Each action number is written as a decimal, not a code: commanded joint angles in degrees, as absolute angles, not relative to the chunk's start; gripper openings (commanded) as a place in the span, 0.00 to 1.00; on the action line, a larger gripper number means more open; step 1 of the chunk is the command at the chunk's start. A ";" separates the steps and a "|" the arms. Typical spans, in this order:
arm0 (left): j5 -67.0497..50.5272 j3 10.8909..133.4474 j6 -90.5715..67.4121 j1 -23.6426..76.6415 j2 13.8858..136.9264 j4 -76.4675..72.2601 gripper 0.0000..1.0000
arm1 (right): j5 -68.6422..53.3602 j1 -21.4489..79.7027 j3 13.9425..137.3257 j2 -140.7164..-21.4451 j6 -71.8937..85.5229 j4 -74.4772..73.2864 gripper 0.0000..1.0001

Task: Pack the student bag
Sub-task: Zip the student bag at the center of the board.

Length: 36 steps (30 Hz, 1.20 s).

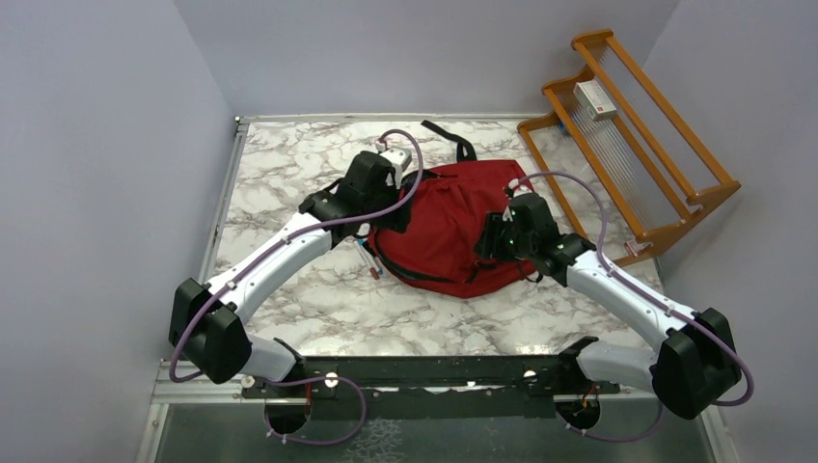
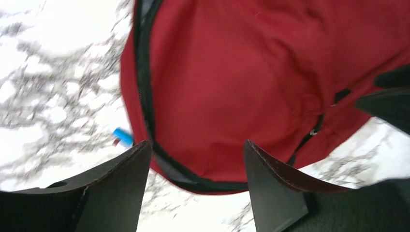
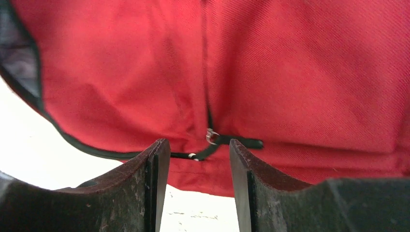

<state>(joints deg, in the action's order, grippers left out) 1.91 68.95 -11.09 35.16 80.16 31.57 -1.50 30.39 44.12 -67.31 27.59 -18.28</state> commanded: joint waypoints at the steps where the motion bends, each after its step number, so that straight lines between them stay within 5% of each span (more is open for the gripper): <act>1: -3.97 68.08 -11.07 39.67 78.16 21.27 0.71 | 6.01 28.45 41.63 -65.67 31.33 -24.57 0.53; 8: -6.60 64.19 -14.15 49.26 82.35 13.16 0.71 | 0.40 21.94 37.17 -62.65 31.77 -24.56 0.53; 15: -9.62 61.74 -15.71 55.21 87.90 7.68 0.61 | -4.52 19.88 31.75 -61.45 33.45 -21.09 0.52; 36: -8.34 64.32 -17.93 57.57 102.88 2.23 0.49 | -6.59 19.85 26.37 -59.23 35.53 -17.46 0.42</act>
